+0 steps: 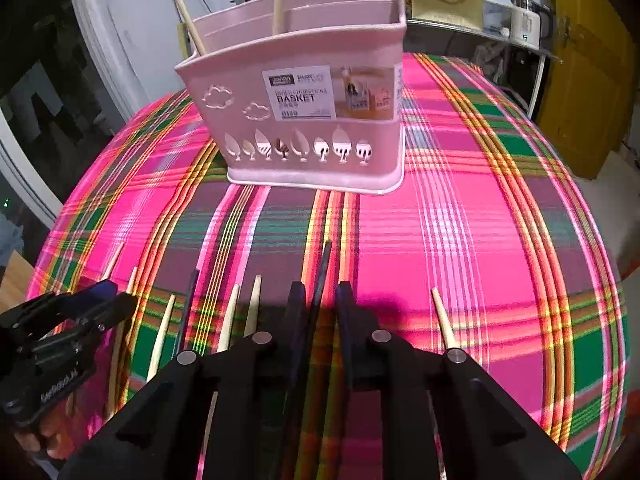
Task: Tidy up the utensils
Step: 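Close the left tool on a wooden chopstick while the right tool grasps another chopstick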
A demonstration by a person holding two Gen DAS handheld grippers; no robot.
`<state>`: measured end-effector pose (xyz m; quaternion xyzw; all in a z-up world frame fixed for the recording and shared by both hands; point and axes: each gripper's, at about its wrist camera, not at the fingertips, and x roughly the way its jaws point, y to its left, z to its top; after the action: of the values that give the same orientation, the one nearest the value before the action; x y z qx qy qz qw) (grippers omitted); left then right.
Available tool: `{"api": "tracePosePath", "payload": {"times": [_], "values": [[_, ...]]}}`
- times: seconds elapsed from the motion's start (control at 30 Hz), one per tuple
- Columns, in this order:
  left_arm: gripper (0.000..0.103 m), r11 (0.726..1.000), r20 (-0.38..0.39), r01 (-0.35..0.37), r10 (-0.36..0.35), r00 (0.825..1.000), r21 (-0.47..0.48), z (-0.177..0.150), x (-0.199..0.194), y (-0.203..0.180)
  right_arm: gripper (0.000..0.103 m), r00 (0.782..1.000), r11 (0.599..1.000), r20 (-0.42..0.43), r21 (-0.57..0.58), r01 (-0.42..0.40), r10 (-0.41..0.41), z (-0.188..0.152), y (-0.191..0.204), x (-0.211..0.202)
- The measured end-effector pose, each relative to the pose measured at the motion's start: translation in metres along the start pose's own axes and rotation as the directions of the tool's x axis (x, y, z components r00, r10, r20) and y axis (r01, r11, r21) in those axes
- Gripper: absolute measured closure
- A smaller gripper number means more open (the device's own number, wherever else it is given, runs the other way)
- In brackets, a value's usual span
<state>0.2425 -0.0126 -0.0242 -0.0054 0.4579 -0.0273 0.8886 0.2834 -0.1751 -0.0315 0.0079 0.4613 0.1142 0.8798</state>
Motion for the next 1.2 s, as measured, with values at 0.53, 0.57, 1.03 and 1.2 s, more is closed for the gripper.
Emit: {"api": "tracePosePath", "payload": {"times": [0.53, 0.57, 1.03, 1.2], "values": [[0.097, 0.997, 0.032, 0.076, -0.076, 0.997, -0.006, 0.009, -0.014, 0.0, 0.098, 0.999, 0.999, 0.027, 0.0, -0.041, 0.041, 0.009, 0.002, -0.014], [0.097, 0.996, 0.042, 0.085, -0.084, 0.996, -0.004, 0.011, -0.019, 0.0, 0.098, 0.998, 0.999, 0.036, -0.004, -0.046, 0.046, 0.01, 0.003, -0.019], [0.097, 0.989, 0.156, 0.146, -0.15, 0.976, 0.035, 0.046, -0.072, 0.0, 0.103, 0.976, 0.994, 0.189, -0.013, -0.111, 0.111, 0.036, 0.003, -0.081], [0.097, 0.987, 0.153, 0.158, -0.161, 0.975, 0.033, 0.046, -0.075, 0.002, 0.103, 0.981, 0.994, 0.159, -0.012, -0.113, 0.113, 0.034, 0.002, -0.074]]}}
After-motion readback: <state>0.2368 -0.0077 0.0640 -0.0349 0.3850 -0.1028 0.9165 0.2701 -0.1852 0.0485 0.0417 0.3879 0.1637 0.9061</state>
